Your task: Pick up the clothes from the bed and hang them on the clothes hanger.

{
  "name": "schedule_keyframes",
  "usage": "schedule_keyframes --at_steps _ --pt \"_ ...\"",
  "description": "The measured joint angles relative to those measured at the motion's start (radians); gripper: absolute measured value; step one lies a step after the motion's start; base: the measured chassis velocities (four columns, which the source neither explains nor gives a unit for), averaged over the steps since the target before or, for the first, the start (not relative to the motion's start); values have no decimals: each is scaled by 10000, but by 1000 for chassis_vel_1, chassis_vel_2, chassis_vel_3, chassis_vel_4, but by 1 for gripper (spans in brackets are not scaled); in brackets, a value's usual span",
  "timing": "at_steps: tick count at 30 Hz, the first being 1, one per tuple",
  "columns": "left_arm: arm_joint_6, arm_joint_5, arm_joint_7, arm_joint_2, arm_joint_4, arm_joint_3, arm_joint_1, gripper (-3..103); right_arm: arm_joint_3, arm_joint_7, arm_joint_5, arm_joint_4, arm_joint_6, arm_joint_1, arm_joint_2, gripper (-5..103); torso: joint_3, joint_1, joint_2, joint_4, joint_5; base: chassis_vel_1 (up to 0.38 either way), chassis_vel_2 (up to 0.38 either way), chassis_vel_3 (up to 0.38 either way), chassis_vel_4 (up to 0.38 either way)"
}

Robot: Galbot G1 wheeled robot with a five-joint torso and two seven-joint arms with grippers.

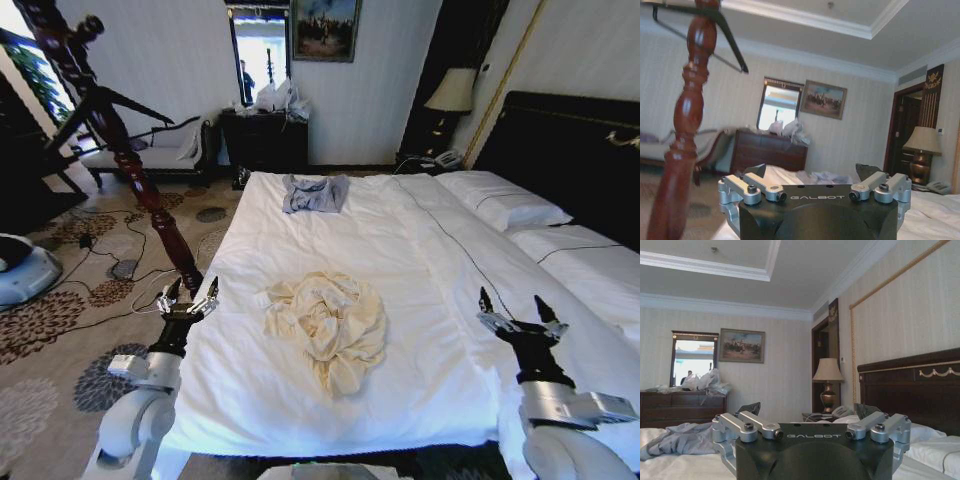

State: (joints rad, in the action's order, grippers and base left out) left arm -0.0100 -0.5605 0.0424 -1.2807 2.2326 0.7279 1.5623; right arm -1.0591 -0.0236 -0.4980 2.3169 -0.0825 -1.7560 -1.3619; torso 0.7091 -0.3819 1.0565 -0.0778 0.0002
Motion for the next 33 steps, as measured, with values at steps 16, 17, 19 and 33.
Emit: schedule_keyframes --at_steps 16,17,19,33 --pt "-1710 -4906 -876 -1351 -3056 -2908 -2349 100 591 -873 149 -260 95 -18 -147 100 1 0 0 0 -1 0 0 0 0" --pt "-1710 -4884 -822 -1466 -3293 -2957 -2437 100 623 -890 149 -295 87 -11 -150 100 0 -1 1 0 1 0 0 0 0" --pt "-1708 -4873 -748 -1602 -3592 -3003 -2532 100 658 -913 148 -340 78 -2 -151 100 1 0 0 1 1 0 0 0 0" --pt "-2128 -5563 -588 -2358 -4921 -3792 -3009 100 533 -1328 54 -498 43 8 -273 100 0 0 0 0 0 0 0 0 0"
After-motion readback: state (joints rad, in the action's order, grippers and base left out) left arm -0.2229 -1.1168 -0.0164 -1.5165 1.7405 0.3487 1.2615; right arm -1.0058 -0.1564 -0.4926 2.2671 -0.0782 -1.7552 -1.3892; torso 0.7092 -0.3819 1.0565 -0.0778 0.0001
